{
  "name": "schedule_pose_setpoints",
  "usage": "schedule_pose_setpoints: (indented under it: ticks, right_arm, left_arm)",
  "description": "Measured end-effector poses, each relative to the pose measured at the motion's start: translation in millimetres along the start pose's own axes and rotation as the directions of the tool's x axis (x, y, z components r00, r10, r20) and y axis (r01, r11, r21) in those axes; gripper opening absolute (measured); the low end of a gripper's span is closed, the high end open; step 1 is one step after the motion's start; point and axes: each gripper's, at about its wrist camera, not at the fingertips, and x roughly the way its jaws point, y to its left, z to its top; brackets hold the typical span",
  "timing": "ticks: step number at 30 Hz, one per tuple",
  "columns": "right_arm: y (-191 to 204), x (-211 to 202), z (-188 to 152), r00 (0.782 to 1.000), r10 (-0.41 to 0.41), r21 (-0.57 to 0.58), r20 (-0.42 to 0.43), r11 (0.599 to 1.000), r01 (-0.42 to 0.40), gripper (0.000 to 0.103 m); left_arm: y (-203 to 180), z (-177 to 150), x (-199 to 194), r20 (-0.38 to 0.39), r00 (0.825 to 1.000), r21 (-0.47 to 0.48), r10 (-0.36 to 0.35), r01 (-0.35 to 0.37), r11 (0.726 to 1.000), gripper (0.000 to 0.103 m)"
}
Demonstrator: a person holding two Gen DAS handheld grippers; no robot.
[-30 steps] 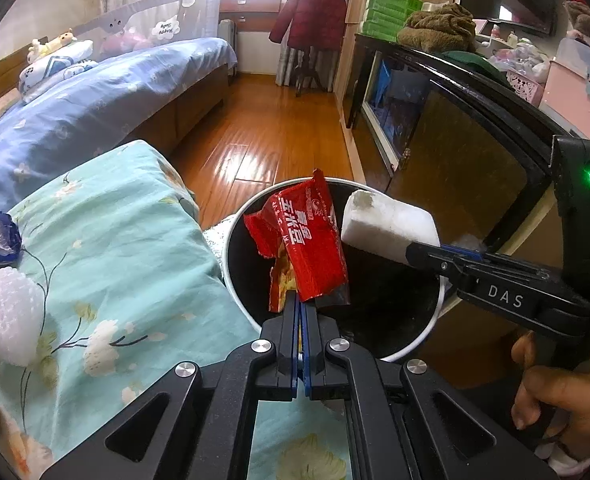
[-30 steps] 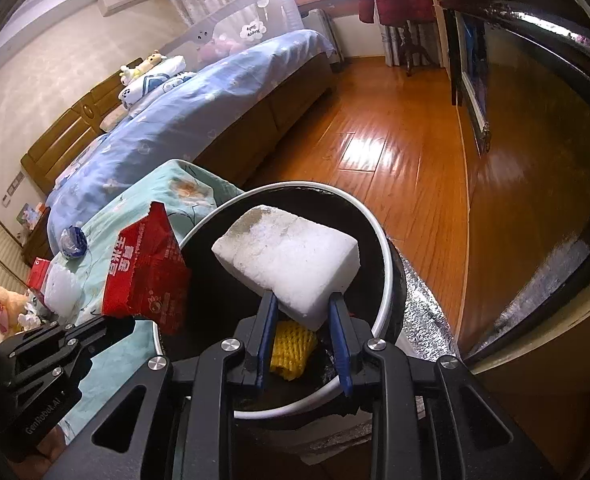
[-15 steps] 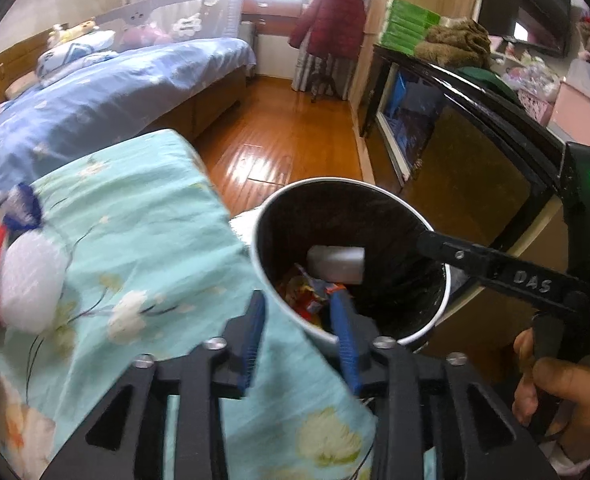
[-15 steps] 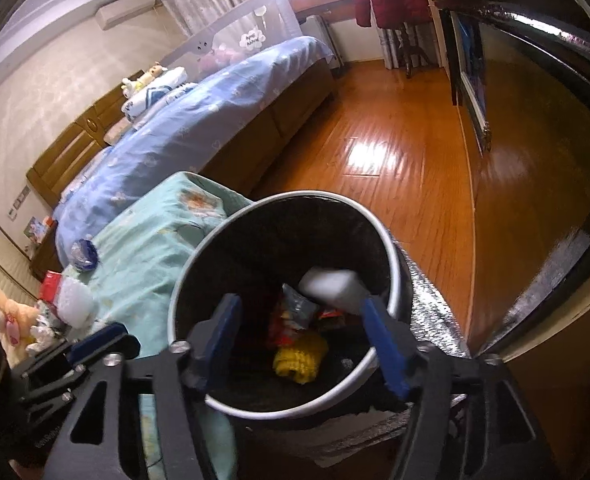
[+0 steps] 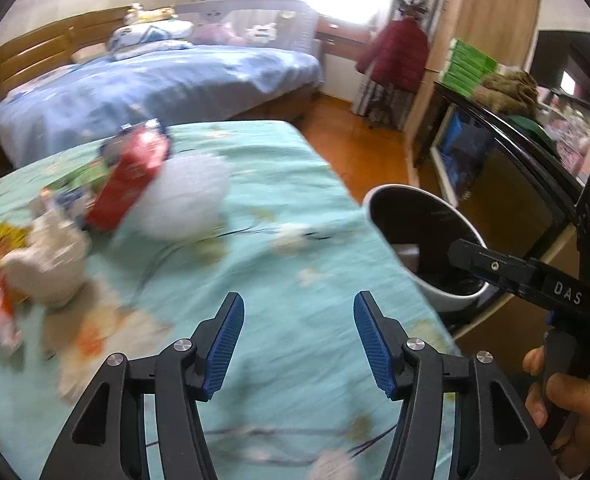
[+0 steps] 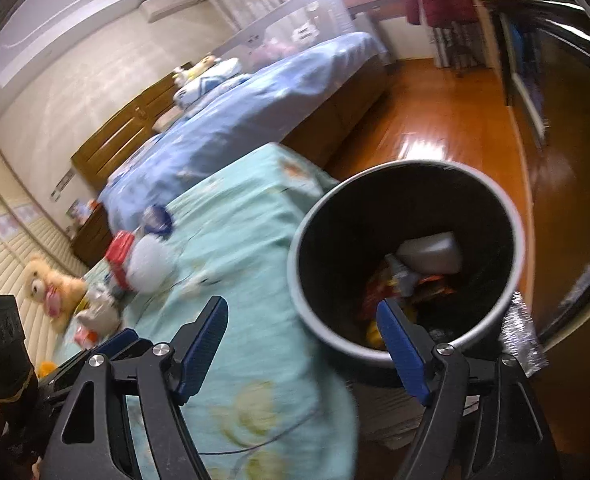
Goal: Collect trash
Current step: 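Grasp the orange plastic bag with the left tool while the right grasps the bubble-foam net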
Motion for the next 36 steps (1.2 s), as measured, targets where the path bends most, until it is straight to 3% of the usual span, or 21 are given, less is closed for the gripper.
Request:
schedule_pose_setpoints:
  ticks: [2,6,16,36]
  right_arm:
    - [12,5,-5,1.0,0.019,-0.015,-0.015,1.0,-0.019,0.08]
    - [37,15,-14,0.998,0.055,-0.047,-0.043,0.997,-0.057,0.092]
    - [80,39,-28,0.989,0.106,-0.092,-0.099,0.989,-0.115,0.094]
    - [133,81,-23,0.982,0.136,-0.155,-0.129,0.976,-0.156,0.094]
  left_arm:
    - [10,-6,-10,0.01,1.0,-0.025,0.022,-0.022,0.999,0.058]
    - [25,-18,-30,0.022,0.998,-0.071,0.066,-0.064,0.995,0.064]
    - [54,-41,-67,0.033,0.987,-0.169,0.158,-0.15,0.974,0.072]
    - [102,-50,-92,0.01,0.961,-0.305,0.277,-0.261,0.916,0.072]
